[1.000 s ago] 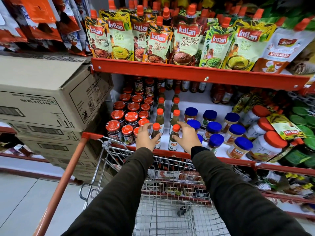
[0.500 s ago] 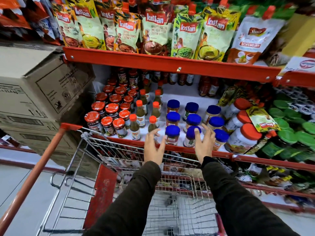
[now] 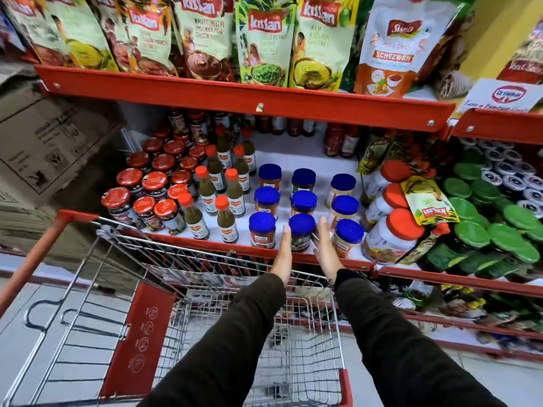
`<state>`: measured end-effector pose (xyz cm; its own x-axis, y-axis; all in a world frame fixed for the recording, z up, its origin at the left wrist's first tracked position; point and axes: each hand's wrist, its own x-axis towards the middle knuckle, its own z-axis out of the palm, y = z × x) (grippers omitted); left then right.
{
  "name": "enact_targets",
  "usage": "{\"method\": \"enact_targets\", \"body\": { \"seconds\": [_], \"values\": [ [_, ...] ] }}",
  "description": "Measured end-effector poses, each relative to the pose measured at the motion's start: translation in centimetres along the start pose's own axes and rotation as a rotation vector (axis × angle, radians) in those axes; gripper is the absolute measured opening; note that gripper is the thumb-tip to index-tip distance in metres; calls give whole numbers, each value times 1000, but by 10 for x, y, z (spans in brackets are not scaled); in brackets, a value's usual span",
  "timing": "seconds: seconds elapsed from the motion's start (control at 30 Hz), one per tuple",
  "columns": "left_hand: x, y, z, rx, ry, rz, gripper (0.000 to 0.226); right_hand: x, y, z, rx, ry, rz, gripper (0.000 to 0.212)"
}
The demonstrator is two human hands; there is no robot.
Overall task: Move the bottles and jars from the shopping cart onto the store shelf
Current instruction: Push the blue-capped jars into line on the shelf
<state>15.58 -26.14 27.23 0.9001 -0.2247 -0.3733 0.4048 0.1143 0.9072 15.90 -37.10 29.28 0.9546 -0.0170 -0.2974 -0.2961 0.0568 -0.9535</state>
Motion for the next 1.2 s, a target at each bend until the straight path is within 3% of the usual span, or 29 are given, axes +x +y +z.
{"method": "enact_targets", "body": {
  "seconds": [0.07,0.2,0.33,0.47,0.7,0.83,0.97,1.13,1.2],
  "values": [
    [3,-1,-1,-11,12,-13,84,-4,6,-3,-27,11,-23,36],
    [6,3,0,-16,40,-21,82,-12,12,-5,-63,3,-41,40],
    [7,4,2,30,68,-7,78,-14,19,-7,-93,12,-34,71],
    [2,1,-1,93,84,39,76,-17,21,-10,-98,27,-25,74],
    [-13,-32,11,199,371,128,42,-35,47,-36,95,398,-97,47],
    [-19,-40,38,194,258,119,43,-40,57,-59,147,510,-119,41],
    [-5,-22,69,103,127,84,84,-33,58,-76,152,409,-90,55],
    [25,-2,89,17,31,-14,73,-26,45,-82,141,198,-1,82],
    [30,-3,90,22,-9,3,57,-25,42,-82,136,163,-22,81]
  ]
}}
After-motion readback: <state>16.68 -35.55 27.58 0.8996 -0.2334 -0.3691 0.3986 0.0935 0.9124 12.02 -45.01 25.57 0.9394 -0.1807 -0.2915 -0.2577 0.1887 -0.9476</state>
